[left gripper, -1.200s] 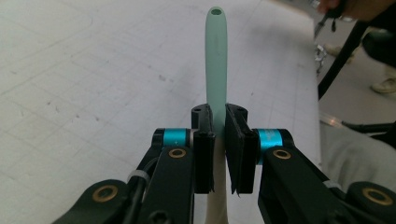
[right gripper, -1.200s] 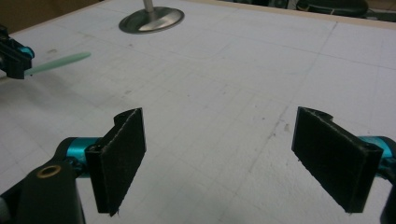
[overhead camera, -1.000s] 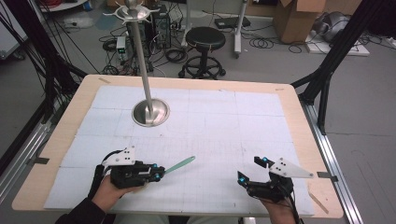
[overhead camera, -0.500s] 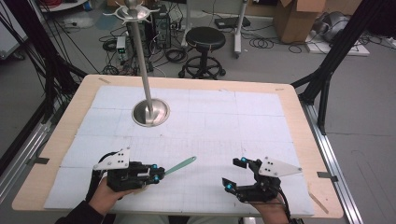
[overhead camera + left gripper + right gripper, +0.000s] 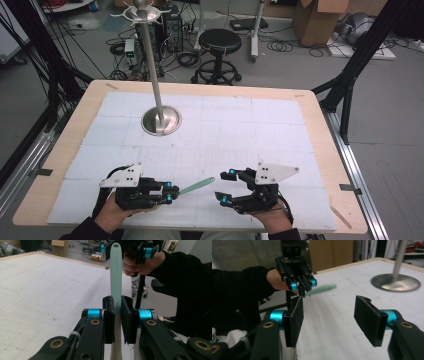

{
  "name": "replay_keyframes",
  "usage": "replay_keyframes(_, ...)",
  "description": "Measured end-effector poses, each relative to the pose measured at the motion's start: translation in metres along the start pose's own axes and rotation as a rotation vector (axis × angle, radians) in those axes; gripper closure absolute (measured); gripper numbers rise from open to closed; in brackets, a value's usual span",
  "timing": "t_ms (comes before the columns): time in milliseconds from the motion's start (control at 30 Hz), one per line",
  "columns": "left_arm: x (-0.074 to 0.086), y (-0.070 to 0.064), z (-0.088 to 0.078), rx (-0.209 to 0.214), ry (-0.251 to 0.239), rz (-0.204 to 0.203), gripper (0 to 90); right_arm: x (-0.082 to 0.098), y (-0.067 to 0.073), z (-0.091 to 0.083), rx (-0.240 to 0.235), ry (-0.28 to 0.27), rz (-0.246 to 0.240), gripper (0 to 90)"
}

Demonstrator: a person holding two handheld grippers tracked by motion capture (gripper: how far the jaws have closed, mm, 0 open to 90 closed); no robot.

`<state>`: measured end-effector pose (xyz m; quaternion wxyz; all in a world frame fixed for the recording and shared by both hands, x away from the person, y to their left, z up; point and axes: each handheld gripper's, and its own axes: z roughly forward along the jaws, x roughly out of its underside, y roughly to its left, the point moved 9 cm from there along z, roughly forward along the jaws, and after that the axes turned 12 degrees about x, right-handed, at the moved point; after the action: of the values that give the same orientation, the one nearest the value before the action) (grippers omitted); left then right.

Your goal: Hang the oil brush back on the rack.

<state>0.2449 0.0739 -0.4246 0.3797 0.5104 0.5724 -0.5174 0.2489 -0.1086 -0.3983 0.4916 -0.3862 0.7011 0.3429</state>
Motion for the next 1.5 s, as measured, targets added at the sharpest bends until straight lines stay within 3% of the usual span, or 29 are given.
replay_keyframes(267, 0.001, -0.006, 0.006, 0.041, 0.014, 0.010, 81.4, -0.011, 0.015, 0.016, -0.117, -0.011, -0.046, 58.5)
replay_keyframes(500, 0.000, -0.010, 0.006, 0.071, -0.004, 0.013, 81.4, -0.011, 0.020, 0.020, -0.175, -0.025, -0.057, 70.1)
replay_keyframes(800, 0.000, -0.011, 0.007, 0.094, -0.004, 0.020, 81.3, -0.011, 0.024, 0.017, -0.226, -0.032, -0.046, 75.0)
replay_keyframes(1000, 0.000, -0.013, 0.008, 0.111, -0.013, 0.020, 81.2, -0.013, 0.024, 0.015, -0.246, -0.003, -0.024, 75.4)
replay_keyframes(1233, -0.001, -0.010, 0.006, 0.082, -0.015, 0.007, 77.5, -0.018, 0.023, 0.019, -0.229, 0.035, 0.017, 75.6)
replay_keyframes(1300, -0.003, -0.006, 0.006, 0.041, -0.032, -0.029, 60.1, -0.021, 0.022, 0.019, -0.223, 0.047, 0.039, 75.6)
replay_keyframes(1367, -0.006, -0.002, 0.004, 0.000, -0.045, -0.036, 47.0, -0.024, 0.021, 0.020, -0.209, 0.056, 0.052, 75.6)
replay_keyframes(1500, -0.011, 0.000, 0.000, -0.053, -0.014, 0.002, 41.4, -0.030, 0.018, 0.023, -0.184, 0.080, 0.084, 75.5)
